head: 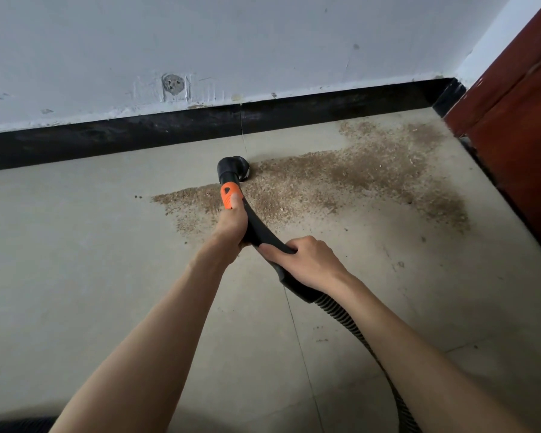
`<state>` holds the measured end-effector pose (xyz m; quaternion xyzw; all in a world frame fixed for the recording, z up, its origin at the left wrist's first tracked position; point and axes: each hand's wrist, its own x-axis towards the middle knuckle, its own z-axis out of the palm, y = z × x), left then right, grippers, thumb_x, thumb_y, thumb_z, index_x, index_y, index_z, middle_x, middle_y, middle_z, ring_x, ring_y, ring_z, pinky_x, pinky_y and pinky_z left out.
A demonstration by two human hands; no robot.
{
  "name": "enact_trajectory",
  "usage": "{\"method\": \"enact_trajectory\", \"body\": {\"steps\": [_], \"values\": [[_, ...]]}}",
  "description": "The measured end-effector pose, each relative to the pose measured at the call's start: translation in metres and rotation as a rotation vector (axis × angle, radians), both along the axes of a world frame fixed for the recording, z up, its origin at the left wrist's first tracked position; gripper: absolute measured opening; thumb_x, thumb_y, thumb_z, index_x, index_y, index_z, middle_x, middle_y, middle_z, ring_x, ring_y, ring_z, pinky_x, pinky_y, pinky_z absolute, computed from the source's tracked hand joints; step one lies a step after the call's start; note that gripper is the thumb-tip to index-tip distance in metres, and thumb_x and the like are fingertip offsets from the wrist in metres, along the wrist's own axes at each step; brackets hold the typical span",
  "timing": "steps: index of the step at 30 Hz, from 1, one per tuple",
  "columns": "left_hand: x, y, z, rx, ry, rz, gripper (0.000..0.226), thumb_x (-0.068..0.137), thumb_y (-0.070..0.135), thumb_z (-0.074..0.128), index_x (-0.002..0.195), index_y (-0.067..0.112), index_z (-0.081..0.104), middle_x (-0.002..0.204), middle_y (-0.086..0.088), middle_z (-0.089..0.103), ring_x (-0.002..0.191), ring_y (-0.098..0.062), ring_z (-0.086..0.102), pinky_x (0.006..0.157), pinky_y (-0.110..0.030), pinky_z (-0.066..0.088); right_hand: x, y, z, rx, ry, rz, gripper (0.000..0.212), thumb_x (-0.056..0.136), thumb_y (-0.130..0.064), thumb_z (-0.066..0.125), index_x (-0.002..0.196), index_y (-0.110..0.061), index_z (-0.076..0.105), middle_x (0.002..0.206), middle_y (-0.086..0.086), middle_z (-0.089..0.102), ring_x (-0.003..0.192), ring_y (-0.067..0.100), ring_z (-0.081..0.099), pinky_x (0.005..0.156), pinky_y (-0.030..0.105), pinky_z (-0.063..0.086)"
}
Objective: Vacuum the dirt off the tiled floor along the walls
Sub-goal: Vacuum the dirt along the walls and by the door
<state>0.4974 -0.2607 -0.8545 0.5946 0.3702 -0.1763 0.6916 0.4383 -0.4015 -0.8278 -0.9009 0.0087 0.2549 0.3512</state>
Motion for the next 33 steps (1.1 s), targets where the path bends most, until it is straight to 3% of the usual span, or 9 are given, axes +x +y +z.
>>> {"method": "enact_trajectory", "body": {"steps": [5,9,14,18,24,33], "values": [[0.009,-0.017,0.002,-0.032,0.002,-0.037,0.06,0.098,0.052,0.027,0.134,0.006,0.037,0.095,-0.008,0.053,0.091,-0.025,0.056,0.065,-0.034,0.046,0.007,-0.014,0.002,-0.055,-0.045,-0.017,0.058,0.081,-0.071,0.053,0.056,-0.019,0.056,0.062,-0.004,0.07,0.06,0.014,0.065,0.064,0.032,0.053],[0.014,-0.019,0.003,-0.065,-0.002,-0.035,0.052,0.098,0.051,0.029,0.124,0.008,0.04,0.091,-0.007,0.054,0.08,-0.02,0.055,0.054,-0.03,0.043,0.013,-0.016,0.002,-0.076,-0.068,-0.014,0.059,0.081,-0.072,0.052,0.057,-0.018,0.057,0.064,-0.002,0.07,0.061,0.015,0.065,0.064,0.034,0.053],[0.015,-0.026,0.001,-0.025,-0.013,-0.036,0.054,0.098,0.049,0.029,0.125,0.004,0.041,0.089,-0.007,0.054,0.079,-0.02,0.055,0.055,-0.031,0.045,0.015,-0.023,-0.002,-0.09,-0.059,-0.015,0.059,0.082,-0.072,0.051,0.058,-0.019,0.055,0.066,-0.001,0.07,0.063,0.017,0.066,0.064,0.034,0.053],[0.019,-0.034,-0.001,-0.046,-0.025,-0.047,0.052,0.098,0.049,0.029,0.122,0.005,0.042,0.088,-0.007,0.054,0.079,-0.02,0.056,0.055,-0.03,0.045,0.016,-0.031,-0.003,-0.093,-0.06,-0.051,0.059,0.081,-0.073,0.051,0.055,-0.02,0.052,0.052,-0.008,0.06,0.052,0.012,0.059,0.054,0.027,0.044],[0.024,-0.049,-0.003,-0.047,-0.043,-0.105,0.05,0.099,0.05,0.029,0.112,0.004,0.043,0.087,-0.008,0.053,0.078,-0.02,0.056,0.056,-0.03,0.046,0.017,-0.045,-0.008,-0.074,-0.06,-0.086,0.058,0.081,-0.073,0.05,0.061,-0.019,0.058,0.064,-0.003,0.069,0.062,0.015,0.065,0.06,0.03,0.049],[0.042,-0.096,-0.001,-0.087,-0.078,-0.172,0.056,0.099,0.049,0.028,0.126,0.001,0.041,0.084,-0.007,0.05,0.075,-0.019,0.053,0.058,-0.031,0.046,0.028,-0.086,-0.007,-0.067,-0.053,-0.164,0.057,0.081,-0.072,0.053,0.059,-0.019,0.056,0.069,0.002,0.07,0.066,0.018,0.066,0.066,0.035,0.053]]}}
